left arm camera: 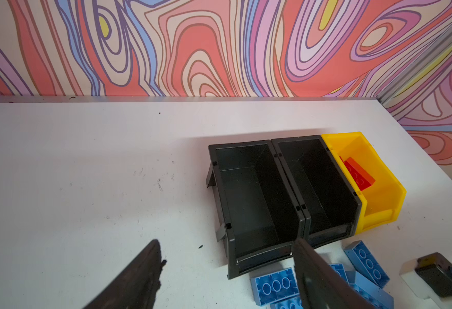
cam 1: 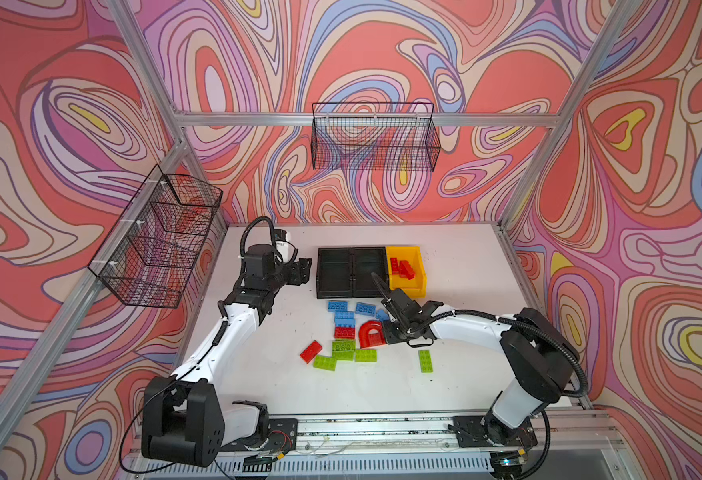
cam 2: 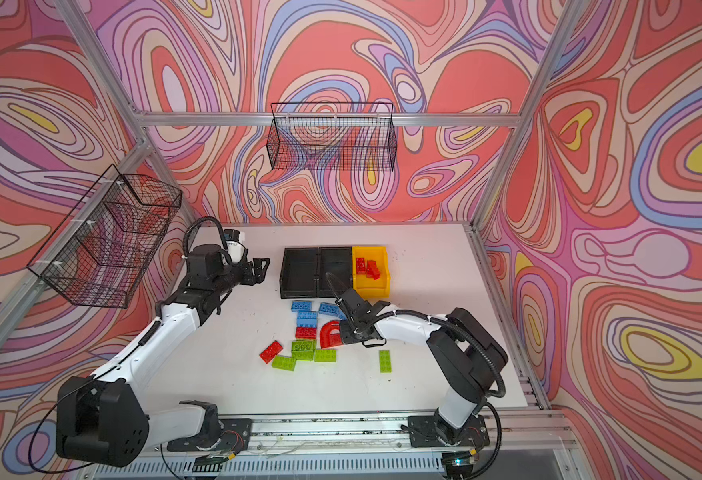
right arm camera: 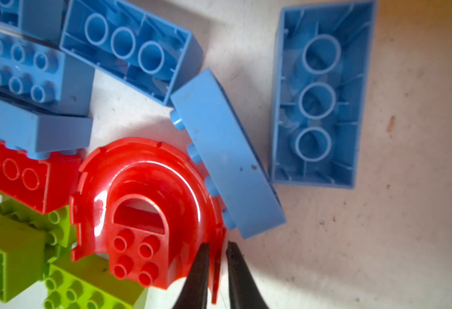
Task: Sort the legos into containers by color
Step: 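Lower the right gripper onto the red arched brick and grasp its edge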
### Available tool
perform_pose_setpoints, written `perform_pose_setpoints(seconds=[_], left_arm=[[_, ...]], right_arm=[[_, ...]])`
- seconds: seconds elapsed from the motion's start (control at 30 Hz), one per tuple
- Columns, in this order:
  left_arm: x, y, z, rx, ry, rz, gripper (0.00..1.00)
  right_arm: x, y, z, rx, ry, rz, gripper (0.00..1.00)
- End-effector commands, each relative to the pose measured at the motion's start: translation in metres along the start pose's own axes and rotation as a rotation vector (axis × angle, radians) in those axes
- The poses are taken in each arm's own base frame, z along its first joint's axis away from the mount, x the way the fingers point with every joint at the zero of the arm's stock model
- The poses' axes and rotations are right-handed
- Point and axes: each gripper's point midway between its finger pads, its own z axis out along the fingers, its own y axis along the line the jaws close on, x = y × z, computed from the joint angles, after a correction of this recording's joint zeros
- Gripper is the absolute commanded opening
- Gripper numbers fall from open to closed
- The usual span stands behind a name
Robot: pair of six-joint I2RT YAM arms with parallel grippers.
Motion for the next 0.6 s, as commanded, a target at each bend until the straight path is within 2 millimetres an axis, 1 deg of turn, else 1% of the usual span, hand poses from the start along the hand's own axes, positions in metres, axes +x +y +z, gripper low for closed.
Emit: perform_pose_setpoints(seconds=[0.0,0.13,0.27,0.3,0.43,0.5,0.57], left_arm=[[-0.006,-0.002,-0.003,-0.001,-0.007,0.01,0.8],[-0.006,-0.002,-0.003,-0.001,-0.008,0.01,0.8],[-0.006,-0.002,-0.003,-0.002,-0.007,0.01,0.79],[-0.006,-0.001,-0.003,-0.003,-0.006,0.01,0.8],[-0.006,-0.002,-0.002,0.001,-0.006,0.008,0.79],[-0.006,-0.002,-0.002,0.002,-0.006,0.007,0.8],[-0.007,-0.003,-0.003,0.003,-0.009,0.008,0.8]], right_arm=[[0.007,-0.008,0.006,0.052,0.017,0.008,0.14],[0.006,-0.011,0.006,0.078,0.019,0.006,0.1],[0.005,-0.011,0.003,0.087,0.02,0.011,0.03],[0.001,-0.009,-0.001,0.077,0.01,0.012,0.01],[-0.017,0.001,-0.024,0.051,-0.052,0.009,0.0],[-0.026,0.002,-0.036,0.058,-0.081,0.007,0.0],[-0.031,0.003,-0.044,0.065,-0.092,0.005,0.0]])
